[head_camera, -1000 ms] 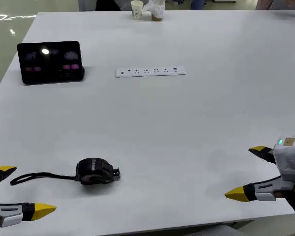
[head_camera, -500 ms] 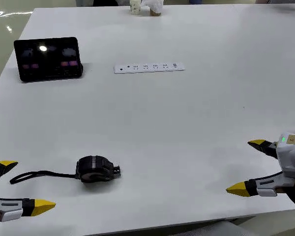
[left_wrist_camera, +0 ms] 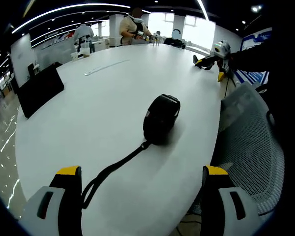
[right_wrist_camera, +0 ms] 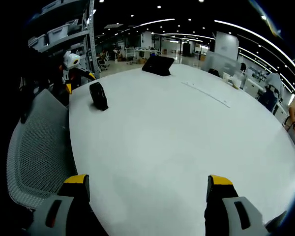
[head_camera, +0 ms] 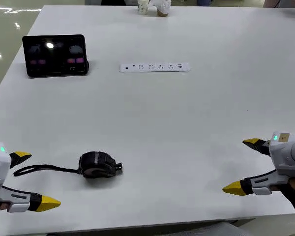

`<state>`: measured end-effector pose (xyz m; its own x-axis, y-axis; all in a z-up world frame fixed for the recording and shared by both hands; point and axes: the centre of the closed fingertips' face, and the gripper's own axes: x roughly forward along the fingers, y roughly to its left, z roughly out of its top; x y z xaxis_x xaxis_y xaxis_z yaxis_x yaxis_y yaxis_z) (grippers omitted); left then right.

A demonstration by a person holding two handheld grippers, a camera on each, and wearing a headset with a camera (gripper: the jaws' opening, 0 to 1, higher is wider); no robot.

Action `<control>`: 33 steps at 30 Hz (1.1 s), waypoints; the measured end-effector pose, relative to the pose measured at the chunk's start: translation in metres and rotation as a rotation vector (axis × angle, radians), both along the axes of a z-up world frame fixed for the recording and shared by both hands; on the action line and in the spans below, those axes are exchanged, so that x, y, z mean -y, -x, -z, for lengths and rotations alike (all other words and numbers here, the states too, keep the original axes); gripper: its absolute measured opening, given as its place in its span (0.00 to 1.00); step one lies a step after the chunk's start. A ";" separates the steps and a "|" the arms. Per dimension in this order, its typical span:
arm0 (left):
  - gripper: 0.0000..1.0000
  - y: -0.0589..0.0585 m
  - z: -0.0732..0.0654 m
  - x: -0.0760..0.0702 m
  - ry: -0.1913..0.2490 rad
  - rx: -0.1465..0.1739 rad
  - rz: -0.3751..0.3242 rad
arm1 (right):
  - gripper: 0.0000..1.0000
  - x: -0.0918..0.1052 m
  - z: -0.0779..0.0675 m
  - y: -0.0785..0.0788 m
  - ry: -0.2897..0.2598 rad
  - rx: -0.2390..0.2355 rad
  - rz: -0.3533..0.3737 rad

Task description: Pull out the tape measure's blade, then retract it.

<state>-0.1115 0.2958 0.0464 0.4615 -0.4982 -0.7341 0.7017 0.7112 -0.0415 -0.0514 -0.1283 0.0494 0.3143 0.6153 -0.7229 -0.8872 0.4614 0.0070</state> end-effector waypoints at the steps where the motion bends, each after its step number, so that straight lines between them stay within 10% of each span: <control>1: 0.99 -0.001 -0.001 0.001 -0.001 0.006 0.005 | 0.99 -0.001 0.000 0.001 0.001 0.003 -0.008; 33: 0.99 -0.031 -0.019 0.045 -0.086 0.012 0.242 | 0.99 -0.063 -0.009 -0.004 -0.004 0.033 -0.162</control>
